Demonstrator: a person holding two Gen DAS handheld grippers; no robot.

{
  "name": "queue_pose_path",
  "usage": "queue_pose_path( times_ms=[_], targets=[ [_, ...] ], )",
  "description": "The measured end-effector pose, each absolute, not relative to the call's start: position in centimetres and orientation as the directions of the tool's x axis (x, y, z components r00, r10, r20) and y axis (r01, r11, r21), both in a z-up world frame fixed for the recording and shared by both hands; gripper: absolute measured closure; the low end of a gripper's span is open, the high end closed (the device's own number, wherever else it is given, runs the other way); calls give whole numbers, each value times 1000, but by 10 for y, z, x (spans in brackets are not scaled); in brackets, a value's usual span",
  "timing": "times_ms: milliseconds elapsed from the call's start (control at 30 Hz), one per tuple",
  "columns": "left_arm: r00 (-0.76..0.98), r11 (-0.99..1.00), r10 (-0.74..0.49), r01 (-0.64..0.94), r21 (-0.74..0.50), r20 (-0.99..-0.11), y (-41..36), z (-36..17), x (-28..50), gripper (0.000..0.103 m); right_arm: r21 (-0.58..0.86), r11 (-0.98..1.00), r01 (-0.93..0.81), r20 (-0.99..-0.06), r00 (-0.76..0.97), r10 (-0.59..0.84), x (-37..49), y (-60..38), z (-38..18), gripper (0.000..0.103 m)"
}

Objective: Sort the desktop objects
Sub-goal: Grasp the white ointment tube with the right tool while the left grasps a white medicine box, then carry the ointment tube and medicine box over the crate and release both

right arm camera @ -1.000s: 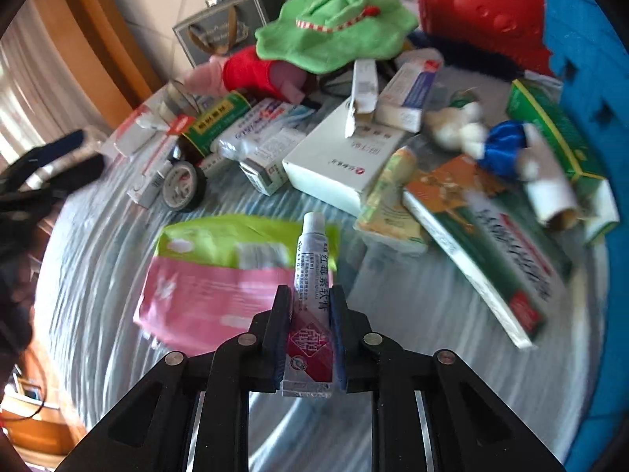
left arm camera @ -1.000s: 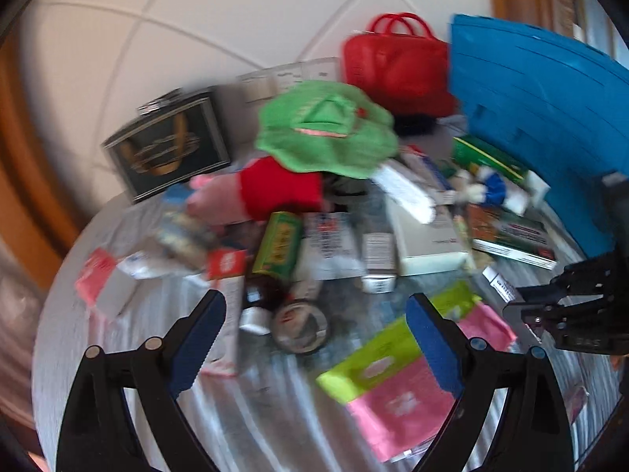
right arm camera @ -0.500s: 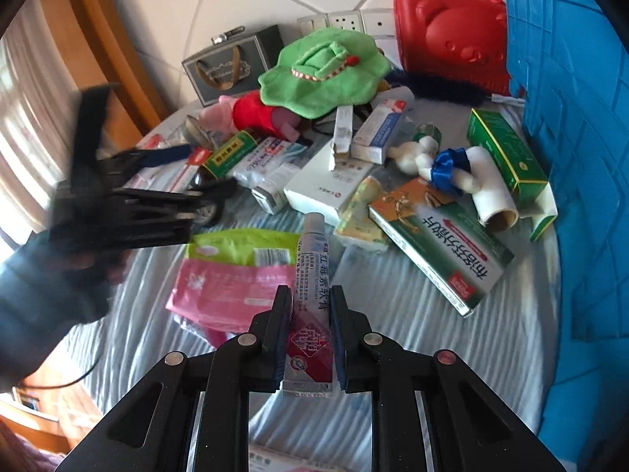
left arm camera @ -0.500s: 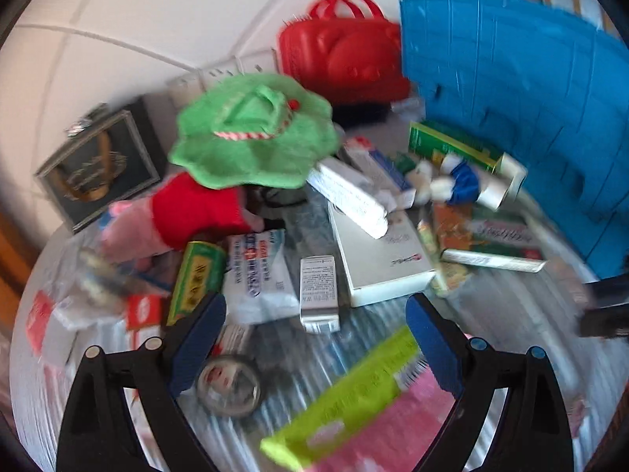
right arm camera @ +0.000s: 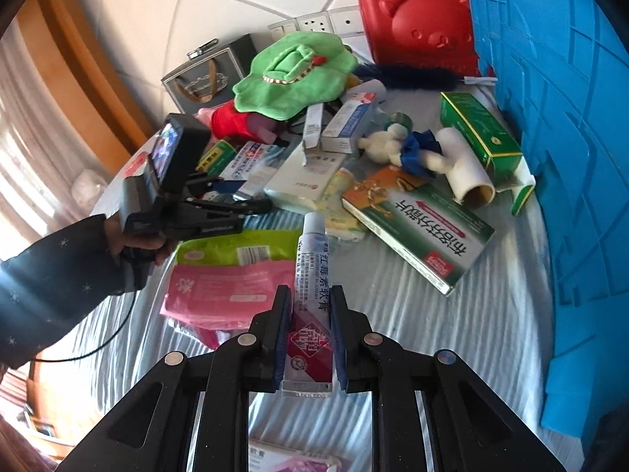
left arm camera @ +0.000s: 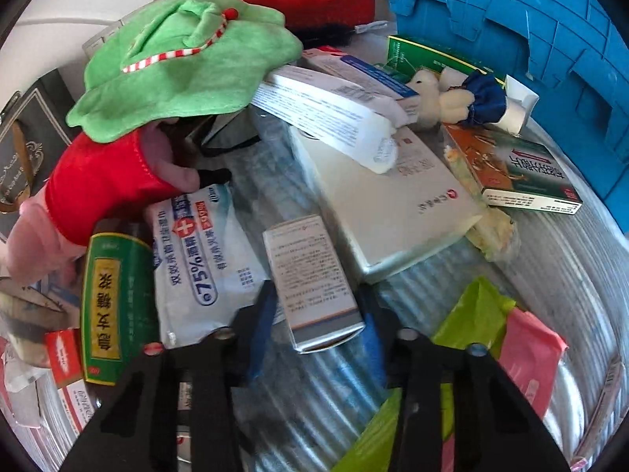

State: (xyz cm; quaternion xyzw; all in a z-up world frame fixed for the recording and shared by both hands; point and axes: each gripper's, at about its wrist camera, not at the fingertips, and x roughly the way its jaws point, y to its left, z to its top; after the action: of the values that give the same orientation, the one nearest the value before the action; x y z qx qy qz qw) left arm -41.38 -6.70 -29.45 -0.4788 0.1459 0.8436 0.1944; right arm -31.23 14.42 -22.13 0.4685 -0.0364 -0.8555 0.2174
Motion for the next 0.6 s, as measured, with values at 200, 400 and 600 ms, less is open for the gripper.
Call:
queue_pose_path(
  times_ms=[200, 400, 600],
  targets=[
    [-510, -893, 248, -450, 9, -823, -82, -267, -379, 73, 260, -901, 348, -769, -489, -411, -308, 142, -212, 84],
    [-560, -902, 250, -430, 19, -790, -98, -240, -343, 74, 258, -900, 353, -746, -519, -417, -304, 139, -198, 84],
    [-628, -895, 275, -444, 44, -728, -95, -192, -313, 74, 257, -892, 372, -719, -544, -434, -295, 129, -179, 84]
  ],
)
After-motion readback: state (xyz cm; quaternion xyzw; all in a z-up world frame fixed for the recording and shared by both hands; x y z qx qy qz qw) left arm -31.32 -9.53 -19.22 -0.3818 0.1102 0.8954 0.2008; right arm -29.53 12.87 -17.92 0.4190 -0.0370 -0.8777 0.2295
